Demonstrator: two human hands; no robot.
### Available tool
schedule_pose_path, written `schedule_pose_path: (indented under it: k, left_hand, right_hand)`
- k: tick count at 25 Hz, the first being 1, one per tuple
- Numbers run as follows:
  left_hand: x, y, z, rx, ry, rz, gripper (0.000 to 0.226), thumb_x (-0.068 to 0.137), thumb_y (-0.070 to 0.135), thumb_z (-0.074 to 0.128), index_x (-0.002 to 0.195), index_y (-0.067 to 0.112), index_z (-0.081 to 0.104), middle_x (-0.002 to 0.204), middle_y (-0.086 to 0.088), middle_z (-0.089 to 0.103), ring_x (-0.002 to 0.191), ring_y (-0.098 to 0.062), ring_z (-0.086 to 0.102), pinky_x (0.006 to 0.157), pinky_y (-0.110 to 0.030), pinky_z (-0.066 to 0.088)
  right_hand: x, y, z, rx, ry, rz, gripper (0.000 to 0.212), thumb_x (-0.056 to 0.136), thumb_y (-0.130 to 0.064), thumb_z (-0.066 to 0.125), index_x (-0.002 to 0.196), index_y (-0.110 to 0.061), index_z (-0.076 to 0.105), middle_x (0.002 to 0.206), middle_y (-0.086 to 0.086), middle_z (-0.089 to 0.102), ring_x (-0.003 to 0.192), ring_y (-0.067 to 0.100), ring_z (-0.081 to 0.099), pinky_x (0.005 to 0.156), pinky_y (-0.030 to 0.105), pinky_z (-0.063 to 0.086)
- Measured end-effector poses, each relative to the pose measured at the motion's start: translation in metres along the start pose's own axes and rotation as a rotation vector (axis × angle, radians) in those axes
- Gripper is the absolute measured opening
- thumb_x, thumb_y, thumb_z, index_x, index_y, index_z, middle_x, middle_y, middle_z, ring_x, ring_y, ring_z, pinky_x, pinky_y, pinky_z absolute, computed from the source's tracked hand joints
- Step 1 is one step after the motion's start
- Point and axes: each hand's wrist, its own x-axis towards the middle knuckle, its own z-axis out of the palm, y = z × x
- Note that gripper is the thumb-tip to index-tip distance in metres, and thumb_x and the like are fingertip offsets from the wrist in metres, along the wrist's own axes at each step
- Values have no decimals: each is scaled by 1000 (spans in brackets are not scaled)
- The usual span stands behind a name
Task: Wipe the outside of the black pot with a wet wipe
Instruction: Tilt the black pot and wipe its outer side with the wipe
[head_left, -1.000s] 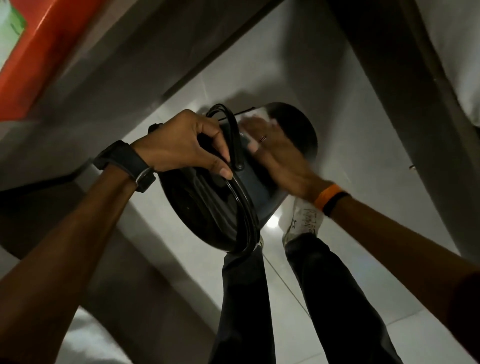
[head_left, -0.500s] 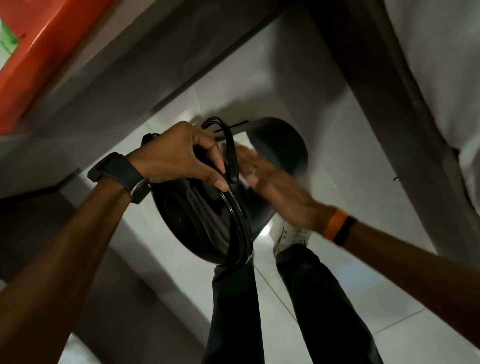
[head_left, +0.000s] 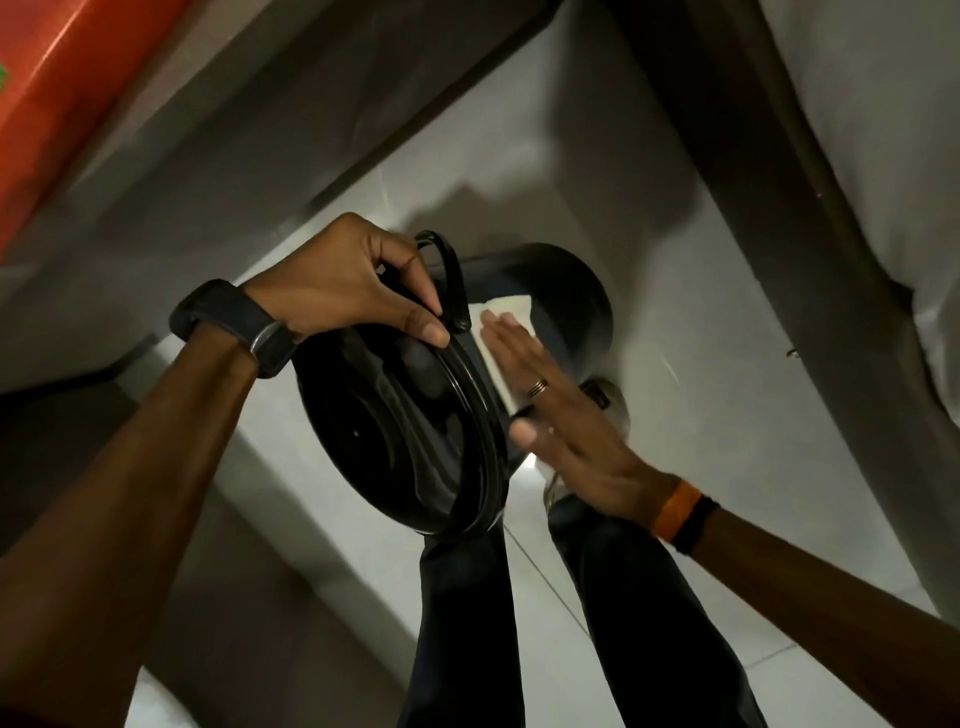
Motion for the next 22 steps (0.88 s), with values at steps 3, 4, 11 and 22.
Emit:
schedule_pose_path:
  k: [3,4,11,22]
  left_hand:
    - [5,-6,-6,-60,47,1,35,55,35,87,79,11,77,70,9,69,69,-1,64,67,-7,50]
    - [7,-6,-9,-82,72,-2,36,56,33,86,79,8,76,69,9,69,69,-1,64,67,-8,51]
    - [12,-22,-28,-321,235,-85,8,66,23,81,72,25,76,72,12,74,72,-1,68,73,-13,56]
    - [8,-4,82,878,573,463,26,96,28,50,99,13,72,107,-9,69,113,-30,59,116,-53,31]
  right_hand:
    - [36,38,-36,274,206,486,62,109,-50,33,165,-34,11,177,-6,6,164,18,8,135,50,11]
    - [50,50,-51,321,262,642,60,112,-47,32,166,-33,9,177,-6,6,164,20,12,134,53,15]
    - [-3,-2,19,204,161,41,71,105,-62,30,166,-33,8,176,-13,3,165,15,-1,135,44,4]
    - [62,2,1,566,381,496,51,108,-56,33,155,-38,42,164,-8,45,153,8,39,131,36,28]
